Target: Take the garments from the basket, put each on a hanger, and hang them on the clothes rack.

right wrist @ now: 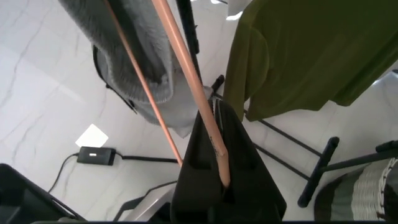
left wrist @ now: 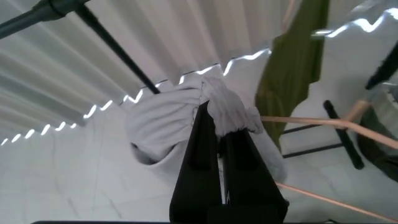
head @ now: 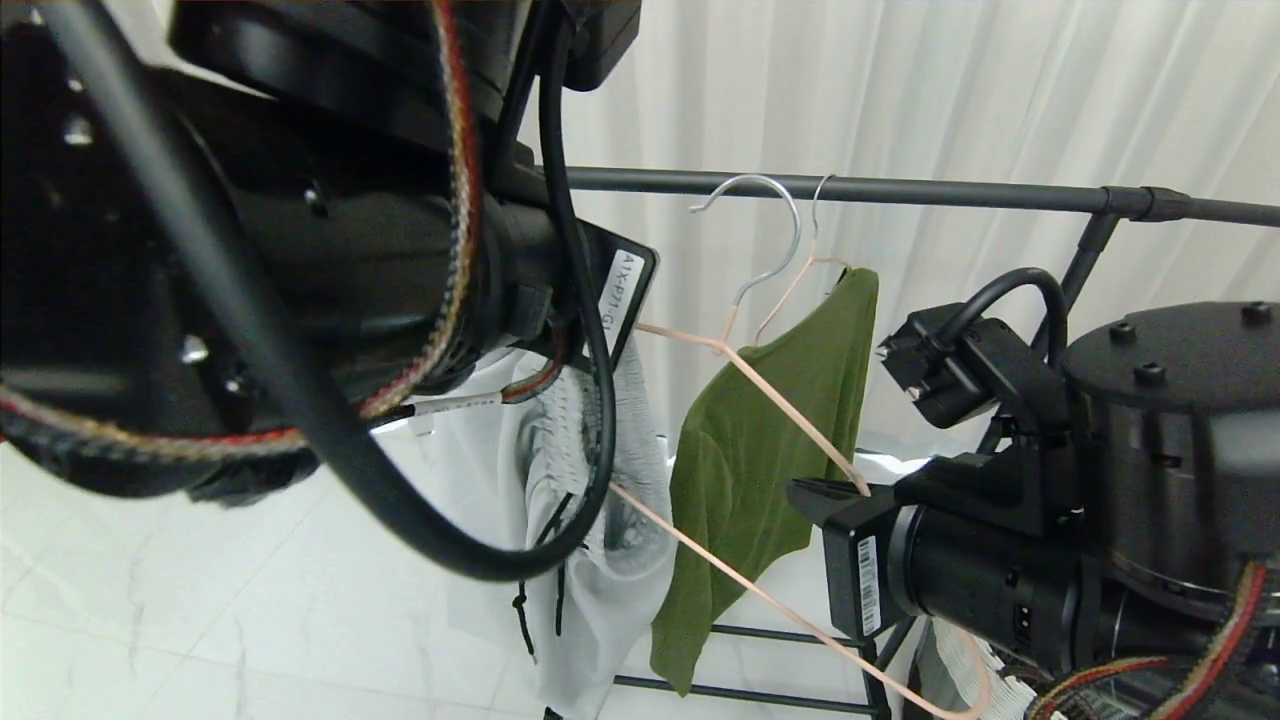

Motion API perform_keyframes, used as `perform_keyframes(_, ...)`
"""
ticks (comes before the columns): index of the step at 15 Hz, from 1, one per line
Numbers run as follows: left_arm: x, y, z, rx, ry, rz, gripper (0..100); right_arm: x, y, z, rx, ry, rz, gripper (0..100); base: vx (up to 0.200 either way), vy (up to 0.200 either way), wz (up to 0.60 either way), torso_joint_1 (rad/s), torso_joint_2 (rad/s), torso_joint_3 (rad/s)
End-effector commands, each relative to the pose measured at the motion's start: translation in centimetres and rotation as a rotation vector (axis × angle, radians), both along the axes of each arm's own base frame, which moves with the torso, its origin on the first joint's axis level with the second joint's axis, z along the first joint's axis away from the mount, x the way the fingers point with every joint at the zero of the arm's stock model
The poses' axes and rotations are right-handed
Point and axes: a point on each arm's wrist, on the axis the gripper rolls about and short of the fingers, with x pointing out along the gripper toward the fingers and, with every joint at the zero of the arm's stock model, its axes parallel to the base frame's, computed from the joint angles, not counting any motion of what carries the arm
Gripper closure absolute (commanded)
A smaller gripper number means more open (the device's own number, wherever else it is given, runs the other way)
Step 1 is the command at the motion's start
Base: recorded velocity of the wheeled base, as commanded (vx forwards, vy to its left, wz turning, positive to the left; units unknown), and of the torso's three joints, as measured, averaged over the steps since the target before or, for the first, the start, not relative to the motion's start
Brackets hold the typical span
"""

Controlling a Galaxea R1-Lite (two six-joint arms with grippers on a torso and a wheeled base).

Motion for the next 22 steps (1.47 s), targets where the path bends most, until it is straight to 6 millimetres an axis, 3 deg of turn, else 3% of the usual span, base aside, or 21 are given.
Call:
perform_keyframes(1, -1.0, -0.8, -0.1, -0.003, 0.001, -0.045, 100, 0.2, 0.3, -0.1, 0.004, 0.002, 0.008, 100, 0.0, 0.0, 0.0, 0.0, 0.0, 0.0)
perform_keyframes(5, -1.4, -1.0, 0.2, -0.02, 0.005, -0.08, 100, 0.6, 1.5, -0.6, 0.016, -0.02, 0.026, 100, 0.0, 0.0, 0.0, 0.0, 0.0, 0.0)
perform_keyframes(12, -2.4, -1.6, 0.7, -0.089, 0.026, -0.163, 100, 0.8, 1.6, -0.8, 0.021, -0.02, 0.019, 100, 0.0, 0.0, 0.0, 0.0, 0.0, 0.0)
perform_keyframes(22, -2.7, -1.4, 0.3, -0.068, 0.034, -0.169, 100, 3.2, -2.8, 1.9, 0.062, -0.173, -0.08, 100, 0.0, 0.0, 0.0, 0.0, 0.0, 0.0)
